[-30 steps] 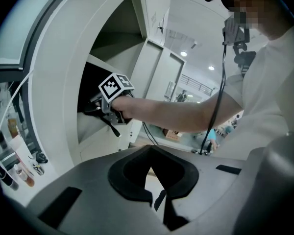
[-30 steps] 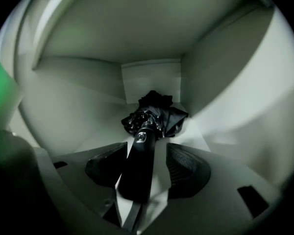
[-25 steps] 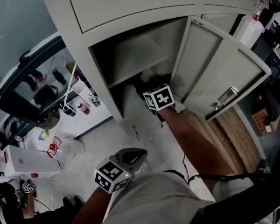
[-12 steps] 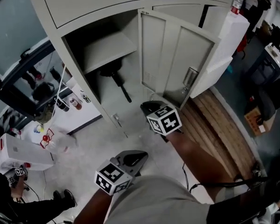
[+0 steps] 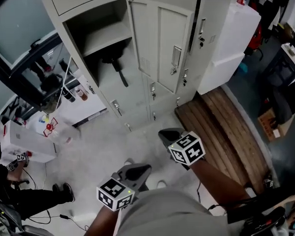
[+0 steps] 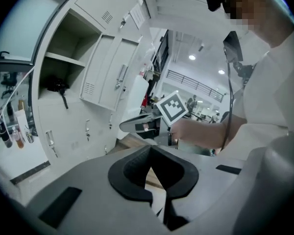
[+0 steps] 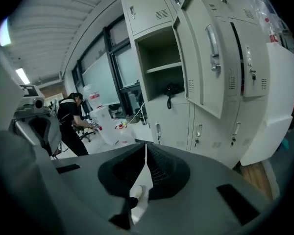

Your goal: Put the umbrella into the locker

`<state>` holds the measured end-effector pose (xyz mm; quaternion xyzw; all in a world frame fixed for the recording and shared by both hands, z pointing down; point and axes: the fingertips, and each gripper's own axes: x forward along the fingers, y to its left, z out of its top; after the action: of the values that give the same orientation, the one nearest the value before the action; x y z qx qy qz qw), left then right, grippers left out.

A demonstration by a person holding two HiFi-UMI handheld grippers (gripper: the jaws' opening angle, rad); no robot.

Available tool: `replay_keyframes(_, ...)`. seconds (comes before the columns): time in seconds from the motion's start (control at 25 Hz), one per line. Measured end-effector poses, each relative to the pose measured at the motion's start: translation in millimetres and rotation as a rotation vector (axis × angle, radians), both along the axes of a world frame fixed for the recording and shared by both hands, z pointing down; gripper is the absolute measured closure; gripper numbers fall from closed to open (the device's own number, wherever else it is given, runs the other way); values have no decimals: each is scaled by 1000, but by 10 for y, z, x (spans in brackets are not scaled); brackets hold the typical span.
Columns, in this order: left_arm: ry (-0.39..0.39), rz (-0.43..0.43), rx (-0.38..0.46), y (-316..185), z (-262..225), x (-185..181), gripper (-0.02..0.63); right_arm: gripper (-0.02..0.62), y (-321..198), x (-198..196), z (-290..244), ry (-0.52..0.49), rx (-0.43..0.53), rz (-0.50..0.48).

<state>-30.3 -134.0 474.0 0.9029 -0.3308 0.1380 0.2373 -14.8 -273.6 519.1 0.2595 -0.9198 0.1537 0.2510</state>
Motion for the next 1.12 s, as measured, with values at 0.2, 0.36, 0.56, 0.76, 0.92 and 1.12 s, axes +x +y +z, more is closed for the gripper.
replay_keyframes(0.2,-4,-3,-20,329,9,188,597,572,472,371,73,12,-5,-5)
replay_keyframes(0.36,-38,24,-6,529,-4,281,597,574,834,491,39,31,22,-21)
replay_keyframes(0.56,-46,25,22,753,-86,189,597,575,1224,351,-22,33,28,-56)
replay_keyframes(0.76,-43,-4,10,1138,-96,-24,597,577,1703,102,-110,27,42,-101)
replay_keyframes(0.92,-39,-15,-8,1408,-43,-171,597,577,2030,-78,-141,18,32,-126)
replay_keyframes(1.12,-22,-27,-15,1690,10,-287,597,577,2365,-254,-155,17,37,-159)
